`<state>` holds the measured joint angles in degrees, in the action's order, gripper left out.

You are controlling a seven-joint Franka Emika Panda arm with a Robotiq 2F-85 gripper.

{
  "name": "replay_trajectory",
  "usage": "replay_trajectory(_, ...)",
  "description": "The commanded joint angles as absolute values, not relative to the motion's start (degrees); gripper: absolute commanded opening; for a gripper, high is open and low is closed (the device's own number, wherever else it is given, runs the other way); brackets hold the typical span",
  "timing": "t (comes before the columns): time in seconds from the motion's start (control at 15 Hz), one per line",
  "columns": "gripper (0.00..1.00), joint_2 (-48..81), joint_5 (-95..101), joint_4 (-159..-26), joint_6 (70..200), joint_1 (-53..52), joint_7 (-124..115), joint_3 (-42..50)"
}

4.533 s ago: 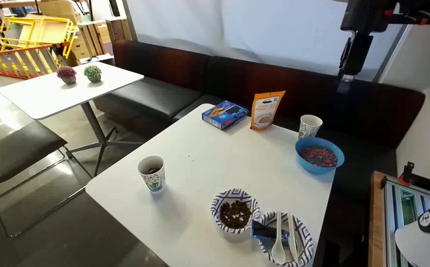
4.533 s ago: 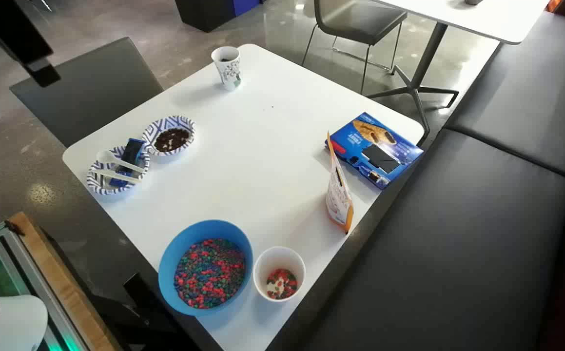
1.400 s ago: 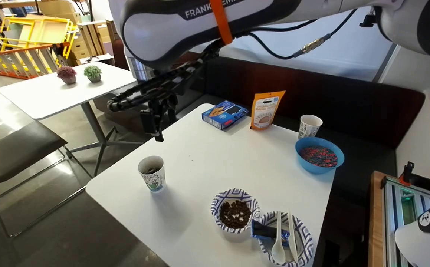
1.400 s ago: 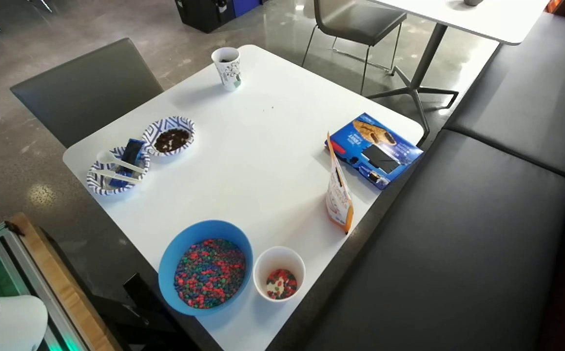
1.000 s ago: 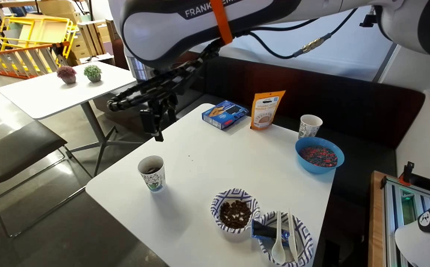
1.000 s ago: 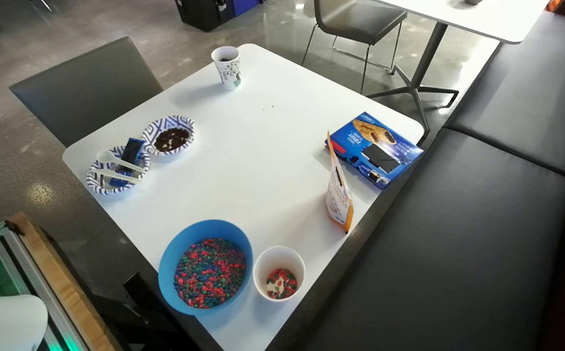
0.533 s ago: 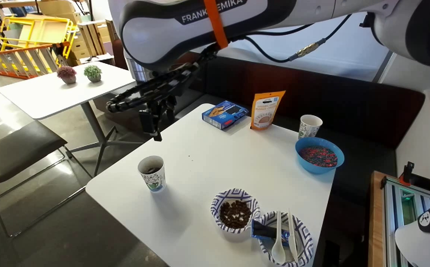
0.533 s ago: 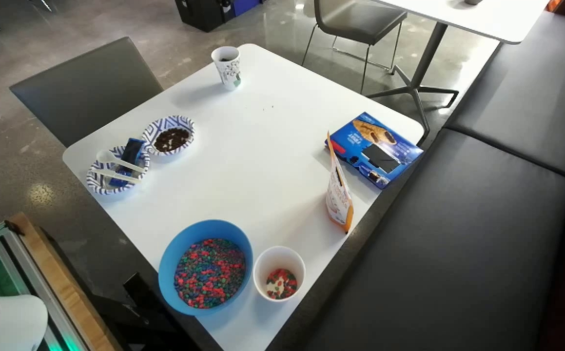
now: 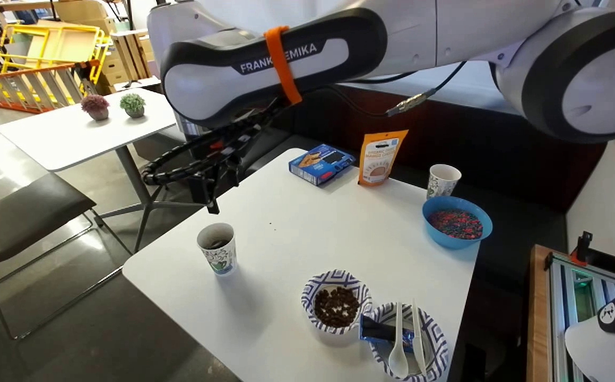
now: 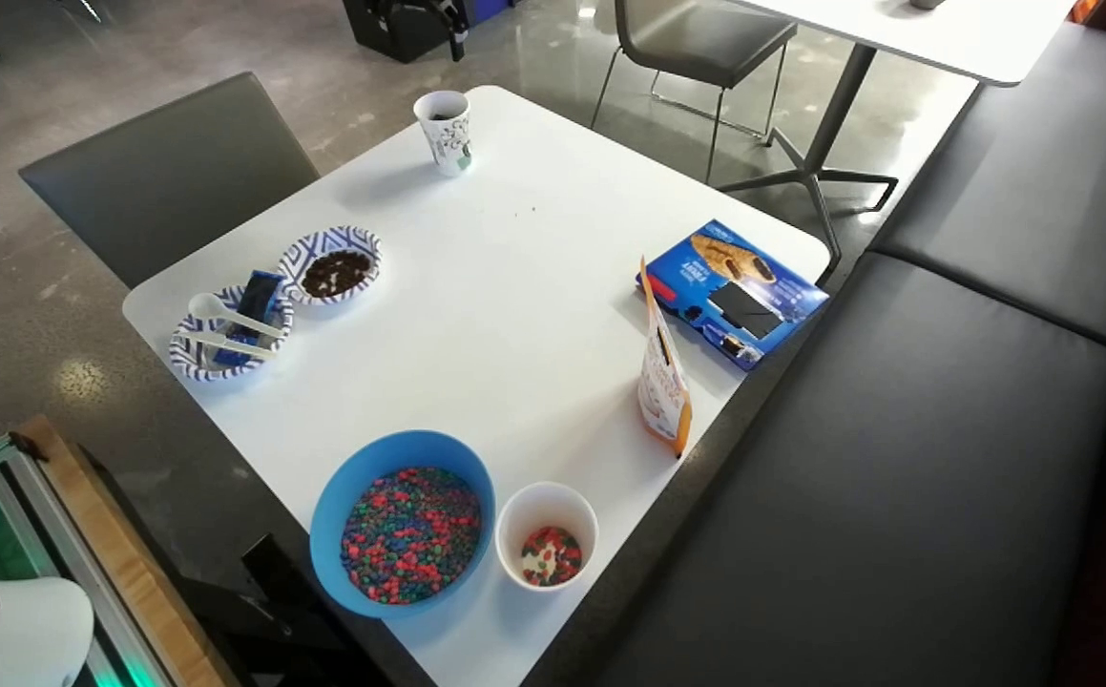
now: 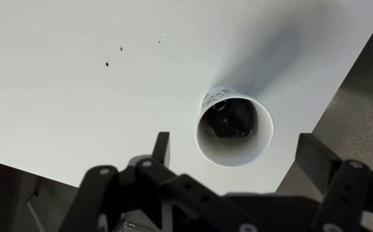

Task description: Remove the black object from the coffee cup on the left.

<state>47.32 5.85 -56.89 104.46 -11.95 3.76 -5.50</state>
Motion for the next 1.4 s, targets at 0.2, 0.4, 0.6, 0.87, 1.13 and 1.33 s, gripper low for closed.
replay_trajectory(0.2,0.87,56.9,6.2,-45.3,103.1,-14.1,4.3,-4.8)
replay_trajectory(0.4,0.84,60.0,6.0,-41.9,102.9,-14.3,4.4,-4.6)
replay_trajectory(0.6,0.83,62.2,6.5,-40.0,103.6,-14.1,5.2,-5.1)
replay_trajectory(0.87,0.72,64.9,6.3,-37.3,103.0,-14.2,6.8,-5.2)
replay_trajectory(1.13,0.61,66.4,6.1,-35.7,102.3,-14.4,7.5,-5.5)
replay_trajectory(1.33,0.59,67.0,6.0,-35.0,101.9,-14.8,7.8,-5.5)
